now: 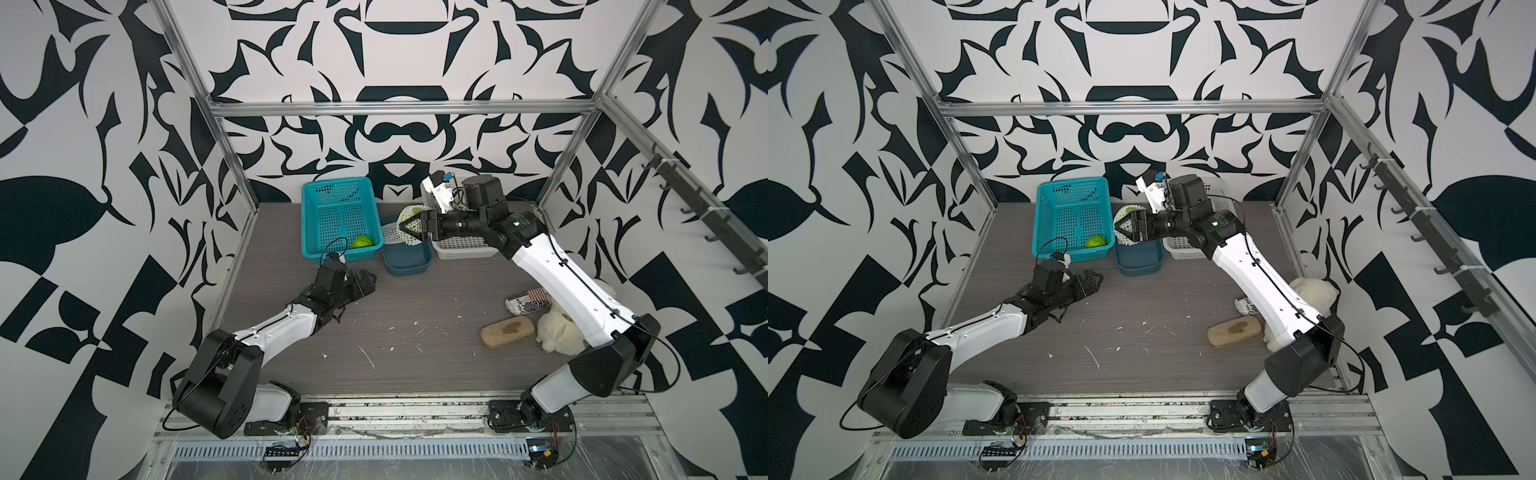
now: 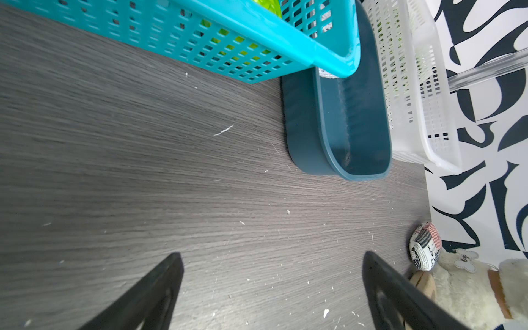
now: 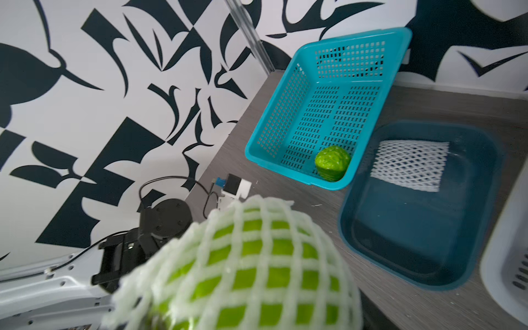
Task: Sleeve custard apples in foam nets
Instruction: Place the custard apple in the basket.
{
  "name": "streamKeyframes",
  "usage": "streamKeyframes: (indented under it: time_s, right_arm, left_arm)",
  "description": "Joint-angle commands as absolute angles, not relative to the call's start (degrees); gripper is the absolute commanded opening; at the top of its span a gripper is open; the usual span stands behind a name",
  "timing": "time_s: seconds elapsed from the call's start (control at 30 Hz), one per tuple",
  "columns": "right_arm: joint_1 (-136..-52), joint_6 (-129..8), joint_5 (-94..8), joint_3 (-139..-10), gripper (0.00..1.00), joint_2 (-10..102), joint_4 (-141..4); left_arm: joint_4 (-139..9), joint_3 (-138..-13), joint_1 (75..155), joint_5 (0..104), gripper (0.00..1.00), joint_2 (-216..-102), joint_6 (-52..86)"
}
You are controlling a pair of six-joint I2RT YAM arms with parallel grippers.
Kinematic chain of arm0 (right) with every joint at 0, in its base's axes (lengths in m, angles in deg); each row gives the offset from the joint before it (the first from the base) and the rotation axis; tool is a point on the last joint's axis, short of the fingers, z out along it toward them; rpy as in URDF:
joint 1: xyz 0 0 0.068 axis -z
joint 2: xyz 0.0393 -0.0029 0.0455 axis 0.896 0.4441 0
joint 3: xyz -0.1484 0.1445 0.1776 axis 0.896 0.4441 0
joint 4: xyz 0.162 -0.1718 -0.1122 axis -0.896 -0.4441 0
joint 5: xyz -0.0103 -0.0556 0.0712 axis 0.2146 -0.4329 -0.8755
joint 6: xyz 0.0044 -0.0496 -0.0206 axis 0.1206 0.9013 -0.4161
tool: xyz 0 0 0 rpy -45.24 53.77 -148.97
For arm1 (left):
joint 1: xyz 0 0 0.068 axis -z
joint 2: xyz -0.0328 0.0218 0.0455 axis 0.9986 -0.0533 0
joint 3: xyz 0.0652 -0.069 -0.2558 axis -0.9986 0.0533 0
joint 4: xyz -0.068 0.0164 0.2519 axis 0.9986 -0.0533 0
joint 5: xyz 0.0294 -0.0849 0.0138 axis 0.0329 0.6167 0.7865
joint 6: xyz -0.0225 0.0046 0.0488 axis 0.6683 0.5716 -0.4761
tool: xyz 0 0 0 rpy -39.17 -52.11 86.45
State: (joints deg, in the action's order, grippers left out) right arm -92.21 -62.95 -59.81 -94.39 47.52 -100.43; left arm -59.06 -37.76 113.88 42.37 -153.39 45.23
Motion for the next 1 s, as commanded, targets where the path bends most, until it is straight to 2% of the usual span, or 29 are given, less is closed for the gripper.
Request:
streamKeyframes:
  time_s: [0.0, 0.43, 0.6, 0.97]
  right_arm:
    - [-88.3, -61.6, -54.7, -94.7, 0.65, 50.0, -98.5]
    - [-77.7, -54.4, -29.7, -95.7, 0.67, 61.2, -96.6]
    - [-76.1, -53.6, -29.0, -97.8, 0.67, 68.4, -94.1]
    - [-76.2, -55.5, -29.1, -114.5, 0.69, 88.1, -96.4]
  left_arm:
    - [-59.2, -36.8, 113.7, 42.4, 1.0, -152.6, 44.9]
    - [-60.8, -38.5, 113.6, 40.7, 1.0, -153.7, 42.9]
    - [-61.4, -39.2, 113.7, 40.3, 1.0, -153.9, 42.3]
    - [-63.0, -39.6, 113.7, 40.0, 1.0, -153.4, 42.3]
